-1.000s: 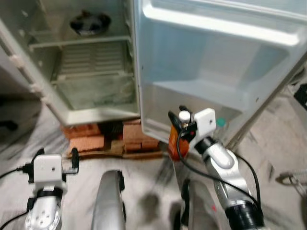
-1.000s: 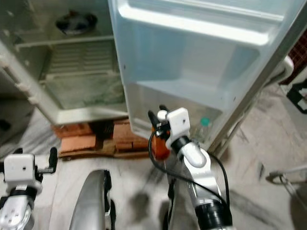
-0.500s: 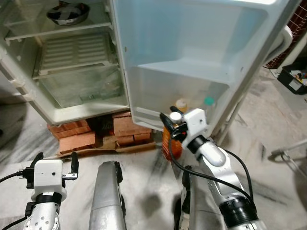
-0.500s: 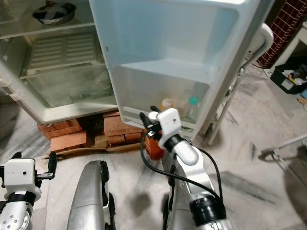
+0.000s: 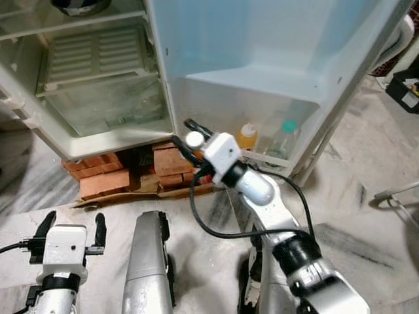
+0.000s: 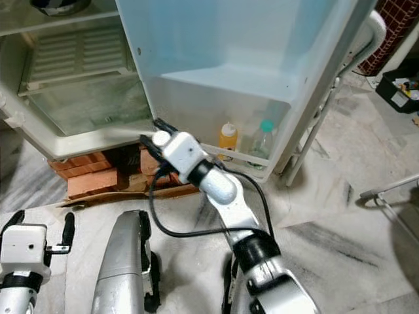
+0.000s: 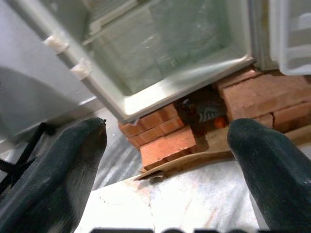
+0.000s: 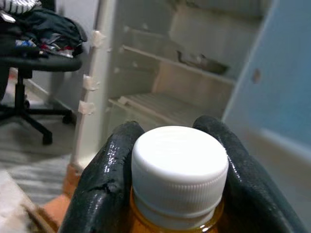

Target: Restocking fridge

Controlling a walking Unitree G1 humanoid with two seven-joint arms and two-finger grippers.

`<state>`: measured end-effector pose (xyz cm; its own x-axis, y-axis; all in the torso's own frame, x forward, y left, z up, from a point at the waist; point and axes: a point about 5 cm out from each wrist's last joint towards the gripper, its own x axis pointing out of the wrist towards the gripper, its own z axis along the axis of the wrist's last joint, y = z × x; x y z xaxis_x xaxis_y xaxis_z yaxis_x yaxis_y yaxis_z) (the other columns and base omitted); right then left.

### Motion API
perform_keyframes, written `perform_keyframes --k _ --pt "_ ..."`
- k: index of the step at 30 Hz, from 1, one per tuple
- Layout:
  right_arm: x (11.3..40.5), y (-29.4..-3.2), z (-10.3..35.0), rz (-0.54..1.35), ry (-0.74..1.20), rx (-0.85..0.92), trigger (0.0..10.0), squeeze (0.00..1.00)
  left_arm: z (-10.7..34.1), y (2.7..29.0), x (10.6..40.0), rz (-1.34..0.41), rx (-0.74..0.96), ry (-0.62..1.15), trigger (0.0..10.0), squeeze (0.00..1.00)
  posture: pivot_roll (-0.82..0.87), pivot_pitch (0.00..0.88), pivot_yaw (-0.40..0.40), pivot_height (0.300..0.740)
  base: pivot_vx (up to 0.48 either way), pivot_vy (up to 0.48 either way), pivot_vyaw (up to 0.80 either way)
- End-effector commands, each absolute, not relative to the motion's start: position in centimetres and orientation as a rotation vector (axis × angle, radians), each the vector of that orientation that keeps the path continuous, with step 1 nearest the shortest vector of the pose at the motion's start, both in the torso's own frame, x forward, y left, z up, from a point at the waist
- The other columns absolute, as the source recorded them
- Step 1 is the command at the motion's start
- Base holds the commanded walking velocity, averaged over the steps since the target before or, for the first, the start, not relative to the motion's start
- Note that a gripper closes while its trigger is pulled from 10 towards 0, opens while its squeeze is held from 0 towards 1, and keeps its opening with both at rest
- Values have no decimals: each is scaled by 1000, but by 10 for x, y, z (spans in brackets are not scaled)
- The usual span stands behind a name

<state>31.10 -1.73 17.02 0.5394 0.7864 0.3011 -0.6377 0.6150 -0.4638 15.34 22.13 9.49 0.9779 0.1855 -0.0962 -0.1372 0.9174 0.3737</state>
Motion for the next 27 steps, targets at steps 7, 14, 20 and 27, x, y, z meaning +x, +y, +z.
perform_keyframes --k 7,14,20,27 --pt "314 -6 186 885 -722 -486 10000 0 102 217 133 139 428 157 10000 0 151 342 30 533 0 0 0" --pt "318 -1 190 934 -810 -614 10000 0 111 212 121 117 473 161 10000 0 169 384 32 533 0 0 0" --pt "328 -1 196 856 -851 -682 10000 0 114 208 110 114 490 179 10000 0 189 411 25 533 0 0 0" --pt "334 10 203 787 -870 -692 10000 0 115 206 104 116 490 203 10000 0 196 424 22 533 0 0 0"
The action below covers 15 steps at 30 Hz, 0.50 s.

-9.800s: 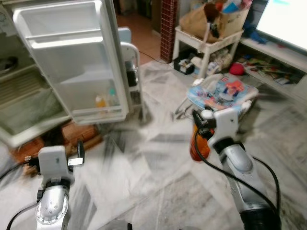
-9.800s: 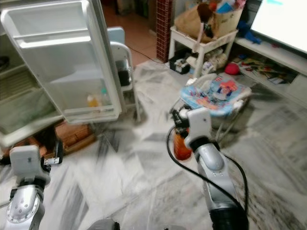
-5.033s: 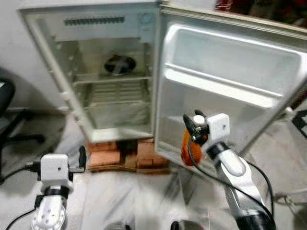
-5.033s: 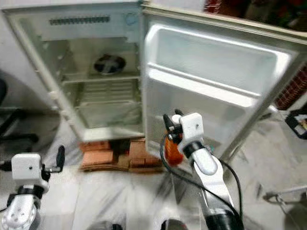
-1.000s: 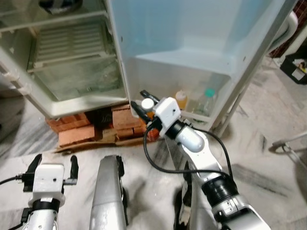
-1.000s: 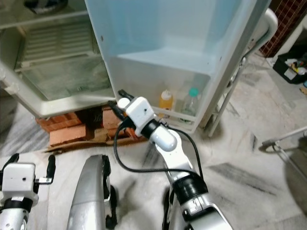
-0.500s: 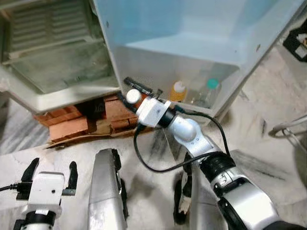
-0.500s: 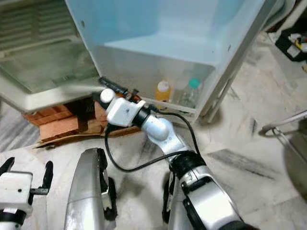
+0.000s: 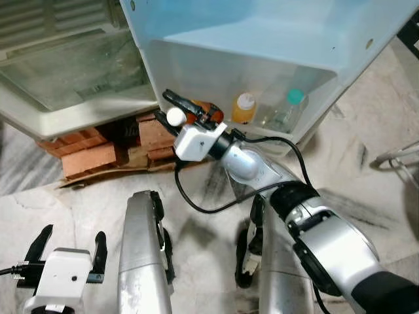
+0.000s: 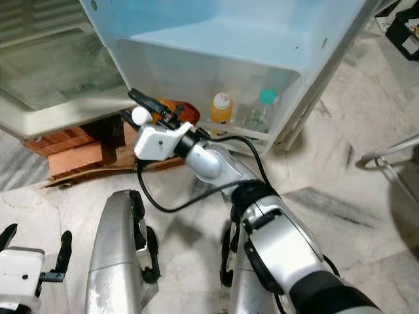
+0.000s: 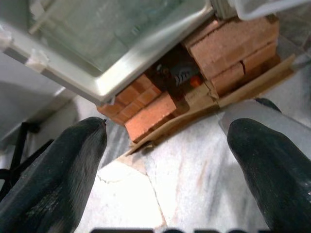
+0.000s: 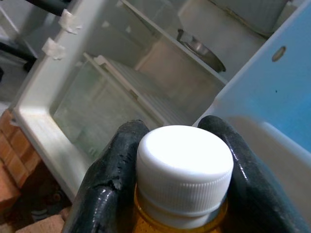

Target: Restocking fridge

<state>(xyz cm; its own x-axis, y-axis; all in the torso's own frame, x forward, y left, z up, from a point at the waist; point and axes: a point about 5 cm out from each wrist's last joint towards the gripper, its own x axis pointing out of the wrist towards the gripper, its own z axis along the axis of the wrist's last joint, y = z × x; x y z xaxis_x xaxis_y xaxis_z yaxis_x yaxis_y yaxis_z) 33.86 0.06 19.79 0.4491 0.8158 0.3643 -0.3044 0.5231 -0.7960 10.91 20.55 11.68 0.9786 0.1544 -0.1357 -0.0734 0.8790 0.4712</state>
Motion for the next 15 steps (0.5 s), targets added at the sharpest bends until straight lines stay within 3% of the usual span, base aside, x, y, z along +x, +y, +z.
perform_keyframes --k 1,6,10,15 --pt "334 11 205 773 -893 -694 10000 0 116 205 105 114 489 203 10000 0 197 423 22 533 0 0 0" --pt "339 15 202 745 -838 -708 10000 0 116 203 108 110 489 202 10000 0 197 424 24 521 0 0 0" --pt "333 16 204 742 -940 -738 10000 0 115 204 106 111 489 206 10000 0 200 420 22 492 0 0 0" --pt "336 16 206 705 -959 -775 10000 0 115 204 106 113 490 205 10000 0 202 416 20 492 0 0 0"
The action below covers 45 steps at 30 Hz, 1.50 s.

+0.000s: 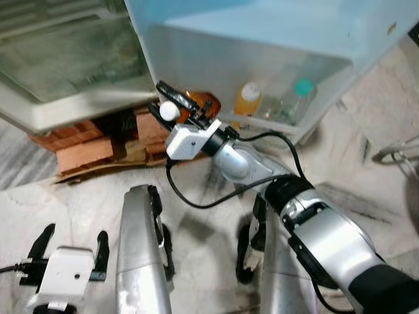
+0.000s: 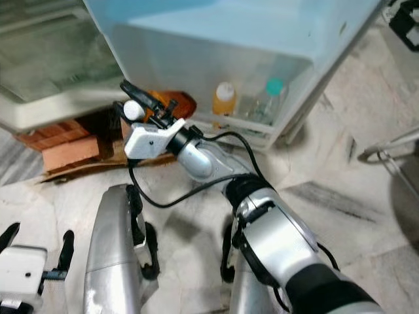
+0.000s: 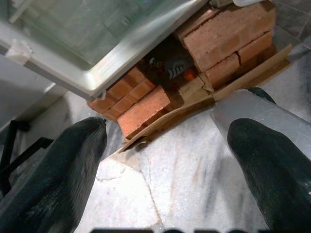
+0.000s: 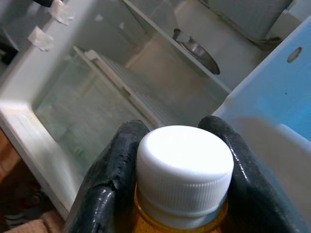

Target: Restocking fridge

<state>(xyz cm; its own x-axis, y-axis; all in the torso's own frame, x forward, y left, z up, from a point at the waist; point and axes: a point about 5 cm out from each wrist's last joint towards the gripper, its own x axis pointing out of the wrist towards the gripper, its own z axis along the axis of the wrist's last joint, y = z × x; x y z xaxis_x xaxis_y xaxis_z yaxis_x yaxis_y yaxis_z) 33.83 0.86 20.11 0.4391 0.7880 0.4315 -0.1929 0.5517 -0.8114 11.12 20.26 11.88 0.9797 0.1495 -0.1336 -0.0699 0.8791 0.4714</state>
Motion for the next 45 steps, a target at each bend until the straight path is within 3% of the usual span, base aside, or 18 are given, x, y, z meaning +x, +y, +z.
perform_keyframes --k 1,8,13,22,31,45 --pt "337 16 206 693 -954 -787 10000 0 115 203 106 114 491 204 10000 0 202 416 20 492 0 0 0" --pt "345 12 202 614 -926 -859 10000 0 117 203 104 115 495 206 10000 0 213 418 21 492 0 0 0" --pt "352 8 206 446 -962 -900 10000 0 117 203 103 110 503 209 10000 0 225 420 27 492 0 0 0" --pt "357 8 207 378 -926 -913 10000 0 118 203 100 98 516 215 10000 0 244 422 32 492 0 0 0" --pt "371 -22 168 326 -458 -733 10000 0 117 203 98 92 518 226 10000 0 249 427 32 492 0 0 0" --pt "383 -52 161 260 -237 -523 10000 0 113 203 104 95 509 232 10000 0 241 412 26 492 0 0 0"
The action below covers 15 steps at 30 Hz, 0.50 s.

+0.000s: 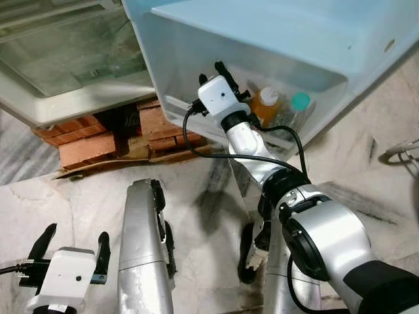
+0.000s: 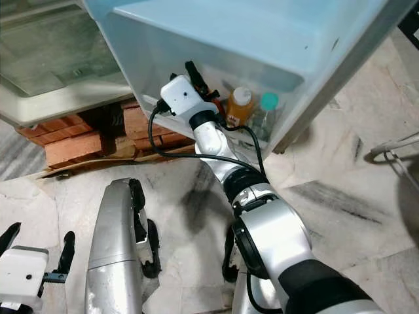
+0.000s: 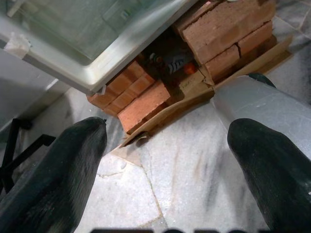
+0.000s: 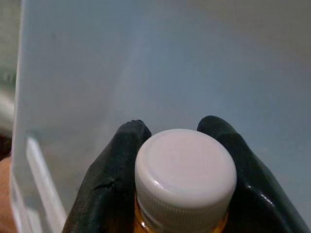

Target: Restocking fridge

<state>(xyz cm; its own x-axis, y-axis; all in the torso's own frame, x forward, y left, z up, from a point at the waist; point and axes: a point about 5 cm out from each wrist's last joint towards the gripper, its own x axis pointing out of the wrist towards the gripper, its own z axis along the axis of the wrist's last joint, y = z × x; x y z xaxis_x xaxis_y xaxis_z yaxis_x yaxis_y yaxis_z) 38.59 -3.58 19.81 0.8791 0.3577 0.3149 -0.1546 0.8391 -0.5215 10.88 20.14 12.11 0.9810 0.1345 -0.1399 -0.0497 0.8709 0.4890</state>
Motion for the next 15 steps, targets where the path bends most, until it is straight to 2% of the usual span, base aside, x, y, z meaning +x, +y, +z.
perform_keyframes --k 1,5,6,7,8,9,10,15 --pt "384 -52 160 261 -230 -526 10000 0 112 203 104 95 510 234 10000 0 241 410 27 492 0 0 0" --pt "385 -57 155 261 -177 -525 10000 0 111 204 106 94 509 237 10000 0 239 405 29 492 0 0 0" --pt "385 -58 154 261 -165 -522 10000 114 111 204 106 93 509 238 10000 0 239 405 29 492 0 0 0" --pt "385 -59 152 260 -154 -524 10000 494 110 205 107 93 509 239 10000 0 239 402 30 492 0 0 0" --pt "385 -61 151 259 -144 -530 10000 647 110 205 108 92 508 240 10000 0 239 401 30 492 0 0 0" --pt "385 -62 150 259 -138 -535 10000 647 110 205 108 92 508 240 10000 0 238 400 30 492 0 0 0" --pt "386 -63 150 256 -129 -528 10000 1000 110 205 109 91 508 240 10000 0 238 396 31 492 0 0 0" --pt "387 -67 151 247 -122 -523 10000 1000 108 206 113 91 510 242 10000 0 237 390 33 492 0 0 0"
